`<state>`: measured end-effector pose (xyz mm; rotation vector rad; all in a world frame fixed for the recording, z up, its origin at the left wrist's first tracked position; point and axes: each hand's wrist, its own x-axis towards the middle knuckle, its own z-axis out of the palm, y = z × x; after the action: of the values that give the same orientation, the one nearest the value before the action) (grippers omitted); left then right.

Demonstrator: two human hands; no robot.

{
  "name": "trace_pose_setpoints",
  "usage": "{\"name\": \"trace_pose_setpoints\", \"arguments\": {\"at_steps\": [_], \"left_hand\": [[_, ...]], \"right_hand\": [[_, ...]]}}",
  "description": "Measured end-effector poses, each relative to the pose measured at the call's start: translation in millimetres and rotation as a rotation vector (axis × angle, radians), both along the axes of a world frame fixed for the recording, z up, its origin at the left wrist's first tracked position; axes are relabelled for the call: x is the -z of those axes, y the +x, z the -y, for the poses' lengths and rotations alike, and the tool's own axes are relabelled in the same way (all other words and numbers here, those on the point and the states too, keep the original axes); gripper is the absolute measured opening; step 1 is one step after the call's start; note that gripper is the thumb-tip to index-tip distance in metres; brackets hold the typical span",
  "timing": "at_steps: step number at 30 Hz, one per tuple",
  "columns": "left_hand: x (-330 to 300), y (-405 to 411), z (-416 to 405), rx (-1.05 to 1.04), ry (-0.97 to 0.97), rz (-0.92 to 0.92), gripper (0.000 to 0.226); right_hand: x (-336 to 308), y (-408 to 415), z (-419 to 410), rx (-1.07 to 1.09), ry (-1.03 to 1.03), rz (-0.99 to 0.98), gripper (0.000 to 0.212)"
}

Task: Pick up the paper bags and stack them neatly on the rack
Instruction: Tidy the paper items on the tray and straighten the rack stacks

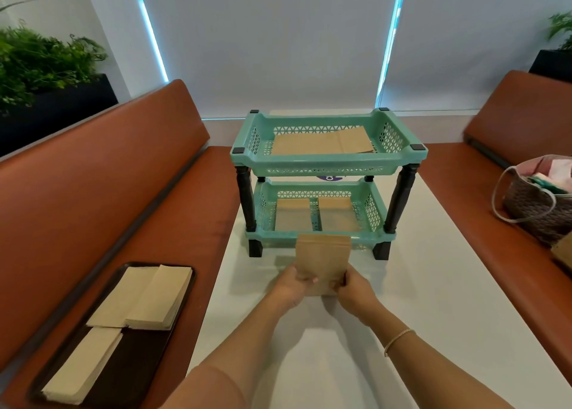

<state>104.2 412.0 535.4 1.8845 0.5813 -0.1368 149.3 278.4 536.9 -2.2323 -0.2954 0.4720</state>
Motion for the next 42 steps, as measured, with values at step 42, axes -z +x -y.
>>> {"name": "trace_pose_setpoints", "arguments": {"at_steps": [42], "left_hand": [[-94,89,-57,-0.087,0.373,-0.196,0.058]], "right_hand": [[-81,106,-63,0.042,0.139,-0.137,0.016]]}}
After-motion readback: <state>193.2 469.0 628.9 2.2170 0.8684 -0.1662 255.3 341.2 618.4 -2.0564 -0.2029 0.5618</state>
